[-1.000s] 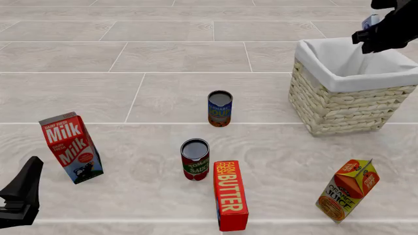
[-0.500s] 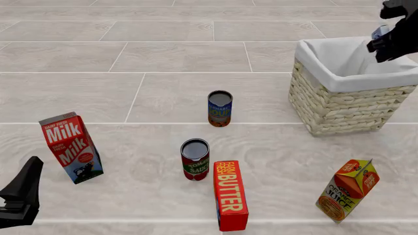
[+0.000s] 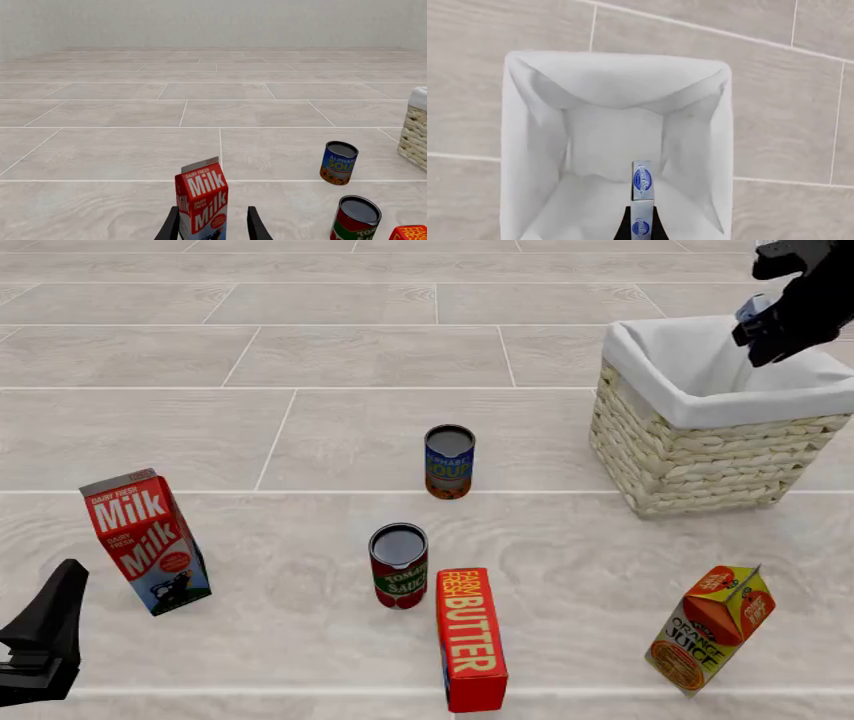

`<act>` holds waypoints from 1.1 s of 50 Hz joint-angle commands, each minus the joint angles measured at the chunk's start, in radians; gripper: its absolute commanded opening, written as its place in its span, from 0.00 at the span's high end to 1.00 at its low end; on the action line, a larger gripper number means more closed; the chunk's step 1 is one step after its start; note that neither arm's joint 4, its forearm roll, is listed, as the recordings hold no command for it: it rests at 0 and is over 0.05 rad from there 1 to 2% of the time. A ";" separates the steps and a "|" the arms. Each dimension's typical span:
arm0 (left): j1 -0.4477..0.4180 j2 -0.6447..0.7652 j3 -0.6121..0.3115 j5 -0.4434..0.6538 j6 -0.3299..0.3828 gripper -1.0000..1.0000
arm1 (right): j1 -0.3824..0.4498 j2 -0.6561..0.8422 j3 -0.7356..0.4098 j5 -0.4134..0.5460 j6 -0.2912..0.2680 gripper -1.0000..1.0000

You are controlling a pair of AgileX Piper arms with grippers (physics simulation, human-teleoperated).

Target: Pick the cream cheese and place it in the basket.

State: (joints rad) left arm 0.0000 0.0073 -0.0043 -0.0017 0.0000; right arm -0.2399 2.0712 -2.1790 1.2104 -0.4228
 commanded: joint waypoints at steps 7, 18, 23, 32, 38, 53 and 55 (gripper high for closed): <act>0.000 0.000 0.000 0.000 0.000 0.00 | 0.012 0.056 -0.023 0.010 -0.045 1.00; 0.000 0.000 0.000 0.000 0.000 0.00 | -0.008 0.073 -0.025 0.010 -0.095 1.00; 0.000 0.000 0.000 0.000 0.000 0.00 | -0.006 0.089 -0.047 0.010 -0.091 1.00; 0.000 0.000 0.000 0.000 0.000 0.00 | -0.001 0.149 -0.110 0.010 -0.101 1.00; 0.000 0.000 0.000 0.000 0.000 0.00 | -0.009 0.185 -0.151 0.010 -0.102 1.00; 0.000 0.000 0.000 0.000 0.000 0.00 | -0.002 0.163 -0.142 0.010 -0.099 0.00; 0.000 0.000 0.000 0.000 0.000 0.00 | 0.001 0.153 -0.138 0.010 -0.097 0.00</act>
State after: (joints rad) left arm 0.0000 0.0073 -0.0043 -0.0017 0.0000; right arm -0.2420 2.2384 -2.3145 1.2199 -0.5230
